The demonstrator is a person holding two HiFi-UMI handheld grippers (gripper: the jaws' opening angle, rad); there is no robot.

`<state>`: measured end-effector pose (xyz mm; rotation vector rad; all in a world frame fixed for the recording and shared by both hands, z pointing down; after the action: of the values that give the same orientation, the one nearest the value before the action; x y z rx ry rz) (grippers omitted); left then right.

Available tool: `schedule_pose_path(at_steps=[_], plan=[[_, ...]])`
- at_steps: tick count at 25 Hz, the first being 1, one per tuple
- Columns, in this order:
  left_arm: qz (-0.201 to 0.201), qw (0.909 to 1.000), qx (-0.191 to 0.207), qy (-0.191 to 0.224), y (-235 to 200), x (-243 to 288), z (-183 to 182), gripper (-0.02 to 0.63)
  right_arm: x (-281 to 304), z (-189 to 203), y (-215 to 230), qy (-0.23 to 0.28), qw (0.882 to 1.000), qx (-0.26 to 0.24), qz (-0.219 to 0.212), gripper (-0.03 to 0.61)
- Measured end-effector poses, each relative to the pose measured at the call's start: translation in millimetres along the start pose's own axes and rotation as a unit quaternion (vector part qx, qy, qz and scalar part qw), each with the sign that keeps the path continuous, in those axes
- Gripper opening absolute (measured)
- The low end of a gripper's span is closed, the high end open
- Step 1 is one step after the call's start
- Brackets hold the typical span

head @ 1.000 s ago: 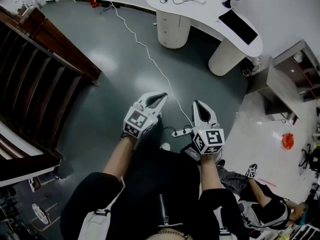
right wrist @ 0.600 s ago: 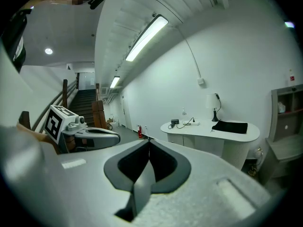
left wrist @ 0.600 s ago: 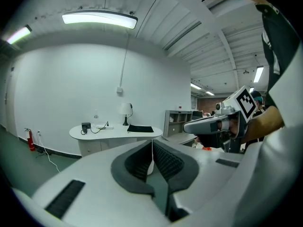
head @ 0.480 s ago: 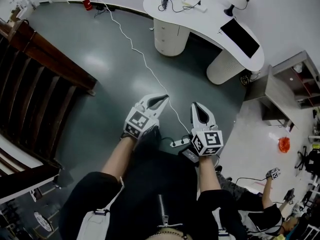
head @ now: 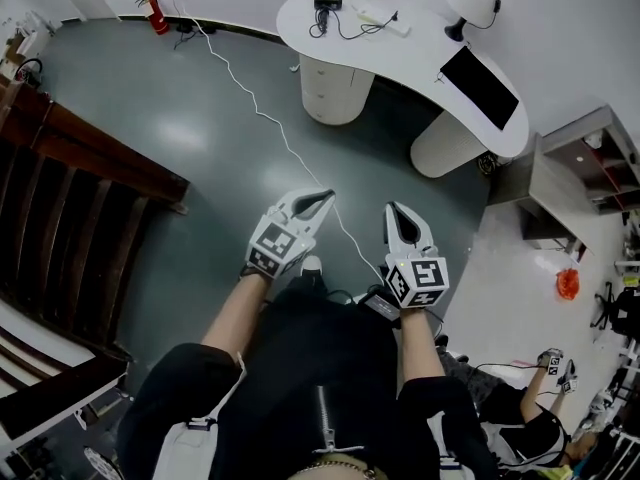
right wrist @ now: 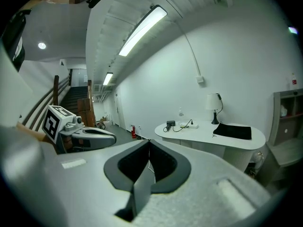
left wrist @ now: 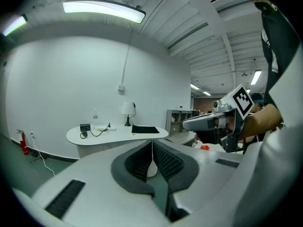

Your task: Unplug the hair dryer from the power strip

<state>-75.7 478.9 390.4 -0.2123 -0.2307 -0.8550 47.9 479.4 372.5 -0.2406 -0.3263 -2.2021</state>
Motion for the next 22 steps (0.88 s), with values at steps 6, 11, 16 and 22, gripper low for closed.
schedule_pose_path(at_steps=[6,11,16,22], plan=[[0.011,0.9999,0.006,0.01,-31,10,-9,0.014,33,-10,0,0.001,1.0,-0.007,0.006,0.005],[0.016,0.9998,0.0,0.012,-46,22,-12,0.014,48,-17,8,0.003,1.0,-0.008,0.012,0.005],[0.031,0.9995,0.001,-0.001,-50,42,-8,0.014,59,-18,22,0.003,1.0,-0.004,0.019,0.005],[0.036,0.9993,0.003,-0.003,-64,71,-9,0.014,85,-23,44,0.007,1.0,0.004,0.018,0.005]])
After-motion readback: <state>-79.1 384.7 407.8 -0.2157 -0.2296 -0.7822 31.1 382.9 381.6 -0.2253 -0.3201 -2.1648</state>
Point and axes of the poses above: the fingertips, and each gripper's own axes: x forward along the fingers, y to its right, z out of its underside, the point moved 1 cm from there along -x, backward along the fingers, and after that the axes turned 1 degree about -y, right-handed, at the moved point
